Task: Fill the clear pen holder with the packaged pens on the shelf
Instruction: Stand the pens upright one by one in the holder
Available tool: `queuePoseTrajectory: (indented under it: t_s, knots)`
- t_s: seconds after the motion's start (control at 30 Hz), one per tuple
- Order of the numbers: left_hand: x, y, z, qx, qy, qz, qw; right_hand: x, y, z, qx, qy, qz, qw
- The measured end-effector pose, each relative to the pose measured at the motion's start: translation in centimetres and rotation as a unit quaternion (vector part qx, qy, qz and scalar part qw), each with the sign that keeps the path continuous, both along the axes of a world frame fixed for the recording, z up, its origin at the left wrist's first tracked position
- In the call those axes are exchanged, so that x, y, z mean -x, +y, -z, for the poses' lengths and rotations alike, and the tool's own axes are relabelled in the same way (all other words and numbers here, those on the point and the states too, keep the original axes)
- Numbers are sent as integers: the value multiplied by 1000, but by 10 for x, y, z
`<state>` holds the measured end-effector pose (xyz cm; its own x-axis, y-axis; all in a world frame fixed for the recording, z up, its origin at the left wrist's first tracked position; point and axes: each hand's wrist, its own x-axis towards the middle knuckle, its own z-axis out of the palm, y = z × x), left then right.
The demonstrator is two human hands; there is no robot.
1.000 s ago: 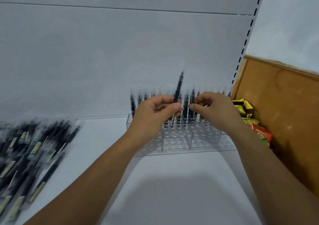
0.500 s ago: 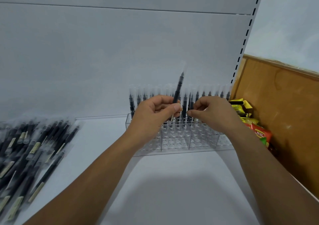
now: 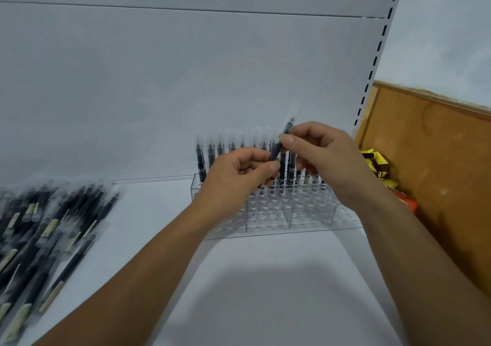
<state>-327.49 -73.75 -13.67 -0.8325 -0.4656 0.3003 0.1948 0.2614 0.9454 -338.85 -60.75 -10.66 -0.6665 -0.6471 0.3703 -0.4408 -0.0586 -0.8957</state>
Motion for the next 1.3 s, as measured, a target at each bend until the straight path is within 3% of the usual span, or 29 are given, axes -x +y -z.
queuePoseTrajectory:
  t_s: [0.13,0.23,0.3,0.37,0.47,0.57,0.8,0.93,1.3]
  knots:
    - [0,3,3,39,4,-25,999,4,2,-3,65,-55,13,996]
    - [1,5,8,158,12,-54,986,13,9,-9,130,-65,72,987]
    - [1,7,7,278,0,-70,958,20,15,-10,139,-34,117,983]
    - [-2,9,5,408,-37,-90,908,26,17,-8,139,-13,139,980]
    - [-7,12,7,498,-91,-85,858,34,16,0,83,61,178,979]
    - [-10,10,16,526,-131,-66,838,40,13,8,18,135,202,970]
    - [-8,8,26,542,-130,-72,827,43,9,15,-69,192,199,959]
    - [-7,6,27,542,-129,-74,827,39,8,15,-154,195,172,953]
    - [-7,7,29,546,-124,-73,826,40,4,20,-242,186,181,935]
